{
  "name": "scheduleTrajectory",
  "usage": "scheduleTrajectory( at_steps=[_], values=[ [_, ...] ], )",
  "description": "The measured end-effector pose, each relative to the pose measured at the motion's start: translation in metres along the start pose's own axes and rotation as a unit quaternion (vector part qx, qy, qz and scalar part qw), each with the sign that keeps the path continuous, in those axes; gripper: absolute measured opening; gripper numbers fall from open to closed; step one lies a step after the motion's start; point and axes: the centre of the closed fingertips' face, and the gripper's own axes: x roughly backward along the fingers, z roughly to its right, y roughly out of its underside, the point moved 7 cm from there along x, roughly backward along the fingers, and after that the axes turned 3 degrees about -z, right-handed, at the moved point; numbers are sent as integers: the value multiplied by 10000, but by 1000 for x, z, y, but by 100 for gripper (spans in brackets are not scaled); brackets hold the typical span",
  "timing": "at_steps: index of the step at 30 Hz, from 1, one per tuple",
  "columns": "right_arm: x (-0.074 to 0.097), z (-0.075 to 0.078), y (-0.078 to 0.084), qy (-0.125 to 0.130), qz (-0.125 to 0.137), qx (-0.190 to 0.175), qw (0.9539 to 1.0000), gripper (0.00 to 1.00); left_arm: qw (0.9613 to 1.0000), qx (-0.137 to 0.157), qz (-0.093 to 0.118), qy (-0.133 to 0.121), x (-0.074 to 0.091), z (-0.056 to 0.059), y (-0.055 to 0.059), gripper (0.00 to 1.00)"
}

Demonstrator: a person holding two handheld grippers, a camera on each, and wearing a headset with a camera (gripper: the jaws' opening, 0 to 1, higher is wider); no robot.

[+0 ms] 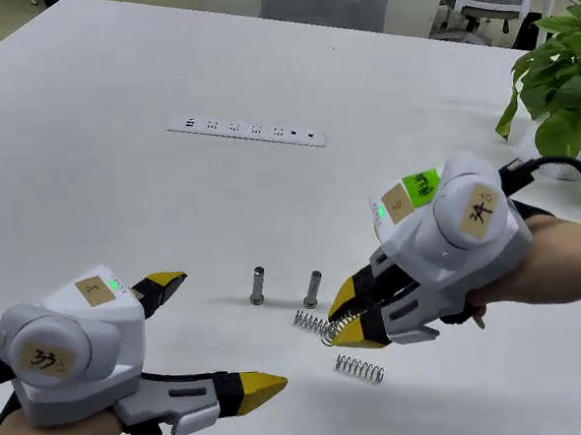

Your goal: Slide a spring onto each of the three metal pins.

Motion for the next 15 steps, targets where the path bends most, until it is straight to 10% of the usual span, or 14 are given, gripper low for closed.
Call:
scheduleTrajectory(
  at_steps=[15],
  values=[
    [-23, 48, -28, -39, -352, 396, 9986, 12, 9993, 230, 177, -252, 6, -10, -2, 88]
  ],
)
